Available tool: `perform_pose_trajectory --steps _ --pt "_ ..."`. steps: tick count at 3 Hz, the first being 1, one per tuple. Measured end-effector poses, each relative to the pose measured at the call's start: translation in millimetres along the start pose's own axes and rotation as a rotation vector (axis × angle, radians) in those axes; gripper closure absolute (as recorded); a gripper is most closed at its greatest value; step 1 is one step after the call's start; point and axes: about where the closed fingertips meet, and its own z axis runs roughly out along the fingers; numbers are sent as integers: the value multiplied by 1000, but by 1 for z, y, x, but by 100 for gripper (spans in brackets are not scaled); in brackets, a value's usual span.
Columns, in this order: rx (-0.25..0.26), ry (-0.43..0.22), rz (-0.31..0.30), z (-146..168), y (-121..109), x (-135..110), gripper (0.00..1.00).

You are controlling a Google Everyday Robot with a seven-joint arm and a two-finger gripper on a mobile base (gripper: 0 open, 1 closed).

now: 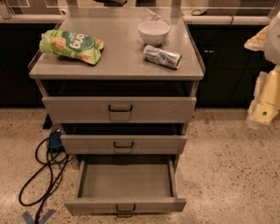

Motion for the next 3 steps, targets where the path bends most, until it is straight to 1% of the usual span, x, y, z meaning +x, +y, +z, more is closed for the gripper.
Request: perform_pose_trajectory --steps 1,2,3 --pt "0 0 0 0 0 0 0" --pt "8 16 -8 4 -4 -1 0" --pt "-71 39 -77 39 -28 -18 0"
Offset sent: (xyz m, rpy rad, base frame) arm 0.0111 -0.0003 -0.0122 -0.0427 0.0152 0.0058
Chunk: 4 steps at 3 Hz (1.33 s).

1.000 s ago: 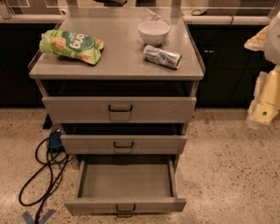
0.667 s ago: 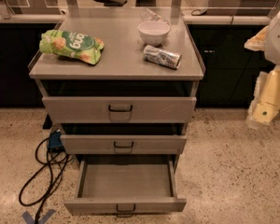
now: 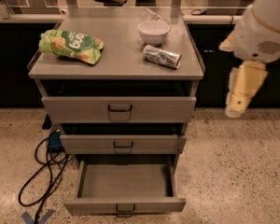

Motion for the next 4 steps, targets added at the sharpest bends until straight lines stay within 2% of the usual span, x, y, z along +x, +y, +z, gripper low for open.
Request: perform_pose_trajectory --steps 1,2,3,4 --pt "-69 -32 -73 59 -51 -38 0" --pt "-68 -97 -91 113 -113 -81 0" --pt "-68 -97 -92 113 -113 -81 0" --pt "-42 -87 -149 106 -128 -95 0"
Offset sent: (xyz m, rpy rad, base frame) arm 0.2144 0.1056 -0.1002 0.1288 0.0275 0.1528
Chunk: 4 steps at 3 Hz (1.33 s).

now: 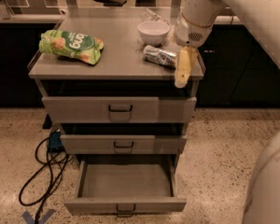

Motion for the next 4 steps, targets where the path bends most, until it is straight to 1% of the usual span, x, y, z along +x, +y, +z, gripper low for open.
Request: perform_pose_trajectory --steps 1,2,3,4 --pt "25 14 -124 -6 -31 -26 0" --pt "120 -46 -270 -26 -75 -72 0" --pt "197 -72 -280 -51 -91 -80 0" --pt "196 -72 -279 -51 -91 -80 0"
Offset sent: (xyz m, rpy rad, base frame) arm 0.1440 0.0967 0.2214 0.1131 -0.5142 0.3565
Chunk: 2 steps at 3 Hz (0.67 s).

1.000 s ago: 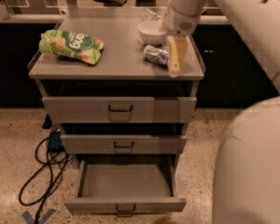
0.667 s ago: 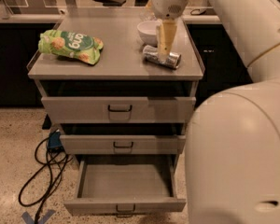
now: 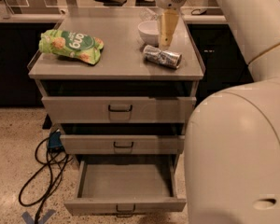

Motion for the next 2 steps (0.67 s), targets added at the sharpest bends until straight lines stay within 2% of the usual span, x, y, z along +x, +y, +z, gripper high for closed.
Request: perform_pose_trajectory --steps 1,2 --pt "87 12 62 -23 -7 20 0" --pt "298 40 141 -95 -20 73 0"
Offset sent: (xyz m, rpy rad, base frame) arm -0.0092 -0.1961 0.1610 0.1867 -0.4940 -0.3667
